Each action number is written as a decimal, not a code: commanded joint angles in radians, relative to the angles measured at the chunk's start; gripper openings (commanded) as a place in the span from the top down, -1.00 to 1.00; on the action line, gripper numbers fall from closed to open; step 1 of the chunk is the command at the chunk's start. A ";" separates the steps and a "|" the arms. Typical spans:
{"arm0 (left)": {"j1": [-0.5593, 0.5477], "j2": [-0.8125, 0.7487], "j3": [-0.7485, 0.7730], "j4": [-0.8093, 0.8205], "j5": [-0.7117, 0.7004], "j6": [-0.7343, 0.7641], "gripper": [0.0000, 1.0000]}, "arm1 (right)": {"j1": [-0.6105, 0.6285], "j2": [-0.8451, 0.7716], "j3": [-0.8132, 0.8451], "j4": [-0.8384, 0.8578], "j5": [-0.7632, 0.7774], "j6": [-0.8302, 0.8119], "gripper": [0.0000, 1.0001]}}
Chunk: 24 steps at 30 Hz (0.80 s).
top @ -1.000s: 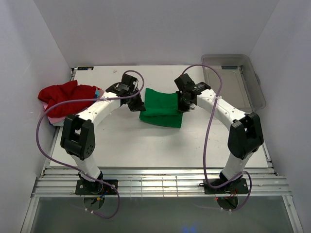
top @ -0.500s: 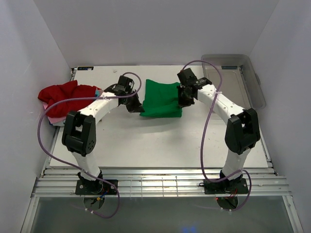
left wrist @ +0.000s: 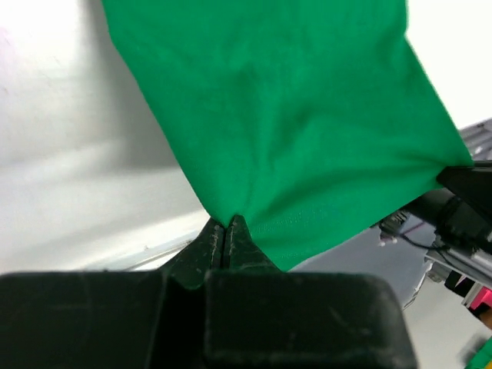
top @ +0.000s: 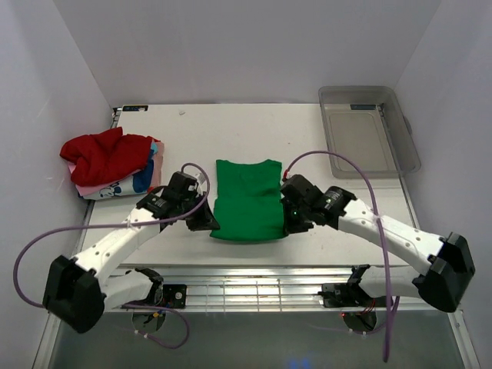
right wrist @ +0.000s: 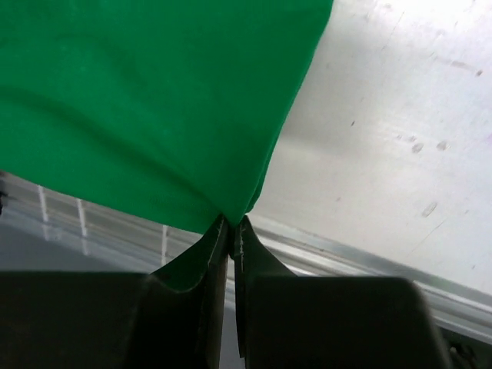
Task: Fold and stack the t-shirts
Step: Fold the tshirt
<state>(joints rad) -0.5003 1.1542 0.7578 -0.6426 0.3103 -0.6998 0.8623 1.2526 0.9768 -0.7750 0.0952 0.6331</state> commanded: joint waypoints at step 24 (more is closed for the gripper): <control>-0.133 -0.238 0.163 -0.220 -0.201 -0.194 1.00 | 0.334 -0.009 0.326 -0.320 0.373 0.359 0.85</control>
<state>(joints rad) -0.6323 0.9016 0.9054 -0.9039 0.1474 -0.8913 1.2034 1.2270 1.2503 -1.0603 0.3698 0.9771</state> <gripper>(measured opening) 0.024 0.086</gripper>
